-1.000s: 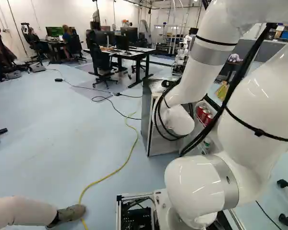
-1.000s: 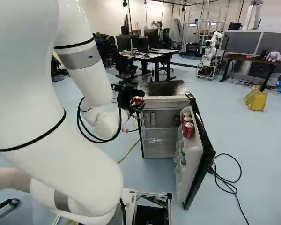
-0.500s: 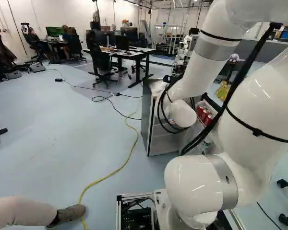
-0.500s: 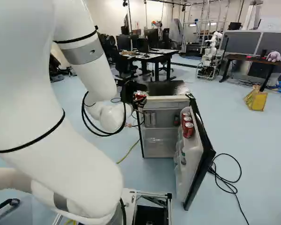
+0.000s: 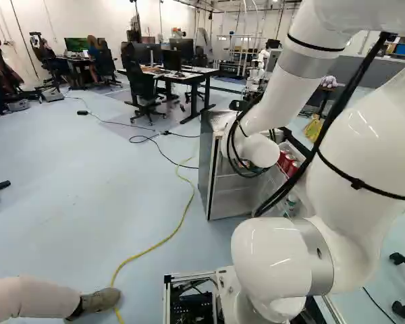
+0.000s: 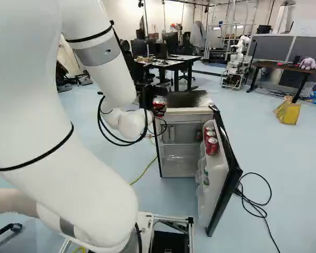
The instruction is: Grab a drink from the fridge
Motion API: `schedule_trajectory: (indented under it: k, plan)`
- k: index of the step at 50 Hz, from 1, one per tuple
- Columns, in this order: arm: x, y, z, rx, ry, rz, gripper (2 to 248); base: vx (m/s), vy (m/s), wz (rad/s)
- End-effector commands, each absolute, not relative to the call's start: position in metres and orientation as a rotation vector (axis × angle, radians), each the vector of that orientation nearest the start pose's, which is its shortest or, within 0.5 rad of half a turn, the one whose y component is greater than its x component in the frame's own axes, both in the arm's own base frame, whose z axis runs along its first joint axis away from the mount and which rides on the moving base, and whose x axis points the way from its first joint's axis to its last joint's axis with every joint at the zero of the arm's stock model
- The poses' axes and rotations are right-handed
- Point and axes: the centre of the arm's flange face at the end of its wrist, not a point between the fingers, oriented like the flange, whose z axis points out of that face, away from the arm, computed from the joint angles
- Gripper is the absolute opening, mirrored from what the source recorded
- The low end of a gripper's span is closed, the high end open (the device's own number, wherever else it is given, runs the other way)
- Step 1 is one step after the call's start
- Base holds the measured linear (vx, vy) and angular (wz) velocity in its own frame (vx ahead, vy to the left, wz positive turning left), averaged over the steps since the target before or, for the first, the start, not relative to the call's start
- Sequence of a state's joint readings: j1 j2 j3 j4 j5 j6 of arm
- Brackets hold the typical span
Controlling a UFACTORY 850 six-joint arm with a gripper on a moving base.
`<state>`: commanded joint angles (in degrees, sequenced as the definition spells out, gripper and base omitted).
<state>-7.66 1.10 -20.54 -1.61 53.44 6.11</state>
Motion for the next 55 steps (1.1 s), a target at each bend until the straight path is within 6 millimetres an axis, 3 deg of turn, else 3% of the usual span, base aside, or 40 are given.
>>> schedule_trajectory:
  k: [37,55]
  plan:
    - [0.417,-0.072,0.414,-2.563,0.103,-1.857,90,0.0,0.0,0.0]
    - [0.449,-0.087,0.415,-2.582,0.092,-1.85,90,0.0,0.0,0.0]
